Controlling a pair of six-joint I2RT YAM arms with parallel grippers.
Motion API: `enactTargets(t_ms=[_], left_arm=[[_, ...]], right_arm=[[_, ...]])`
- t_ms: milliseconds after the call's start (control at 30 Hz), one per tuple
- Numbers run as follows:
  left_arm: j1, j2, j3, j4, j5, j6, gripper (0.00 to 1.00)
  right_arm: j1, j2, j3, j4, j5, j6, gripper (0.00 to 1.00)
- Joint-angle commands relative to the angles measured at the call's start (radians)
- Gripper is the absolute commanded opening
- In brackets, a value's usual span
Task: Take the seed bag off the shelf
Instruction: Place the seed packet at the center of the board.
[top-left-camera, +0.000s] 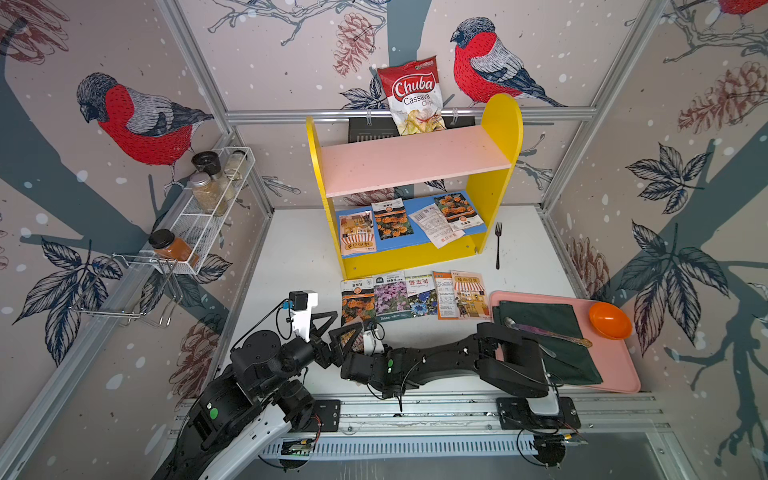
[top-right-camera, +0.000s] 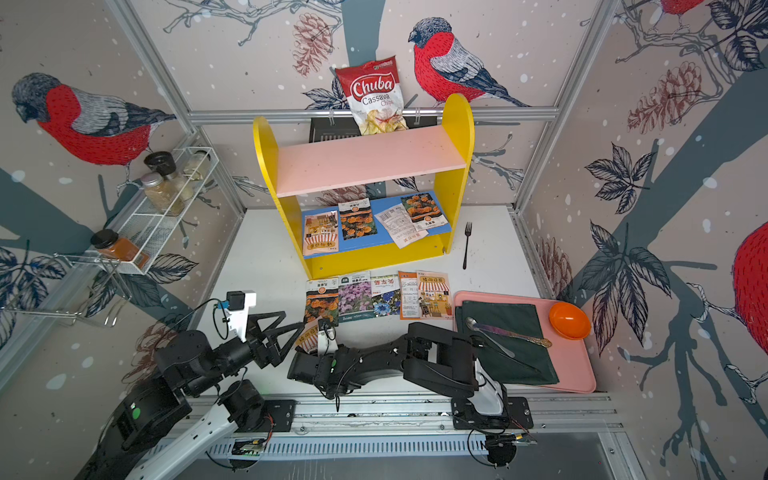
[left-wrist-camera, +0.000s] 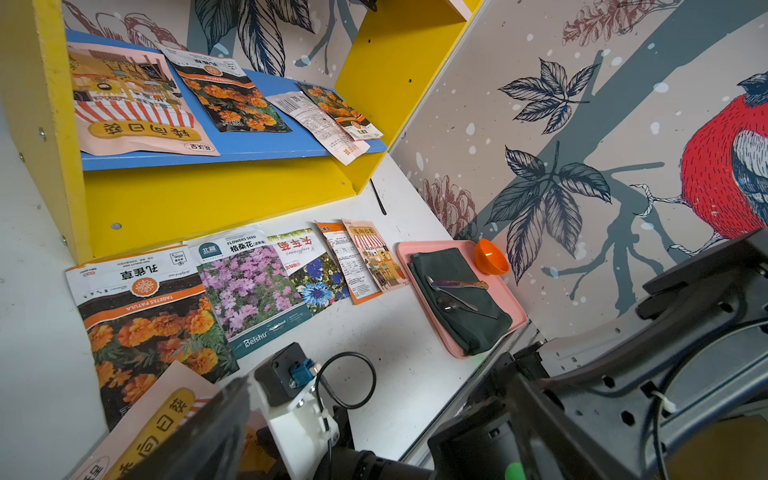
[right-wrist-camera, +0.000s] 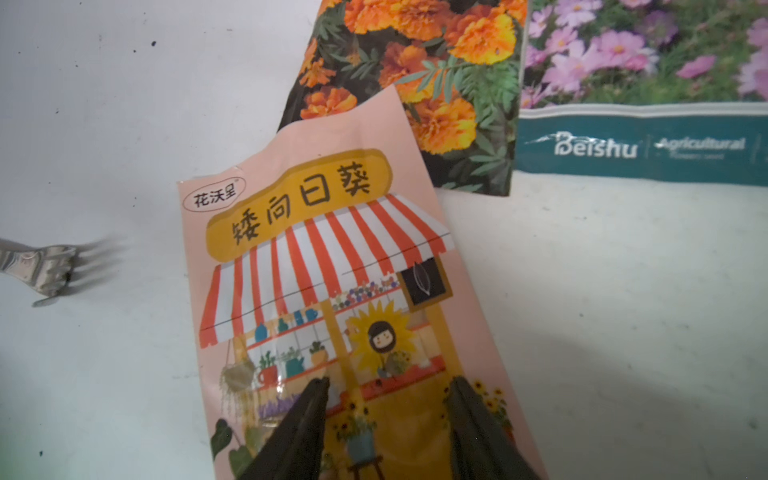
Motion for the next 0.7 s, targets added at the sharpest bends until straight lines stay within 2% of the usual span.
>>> enactTargets(t_ms=[0,233,467,667], left_arm=[[0.002,-0.003,-0.003,0.028,0.002,0.012,0.96],[0.002,-0.01,-0.005,0.032,0.001,0.011,0.96],[0.002,-0.019,-0.001,0.027,-0.002,0.008,0.96],[0.002,-0.023,0.006,0.023,-0.012,0.005,0.96]], right_arm=[[0.019,-0.009,0.002,-0.107,-0.034,0.059,0.5],[0.028,-0.075,-0.033,-0.014,-0.058,0.047,0.5],[0.005,-0.096,-0.03,0.015,-0.027,0.001,0.5],[-0.001,-0.197,-0.091,0.059,-0.02,-0.061,0.51]])
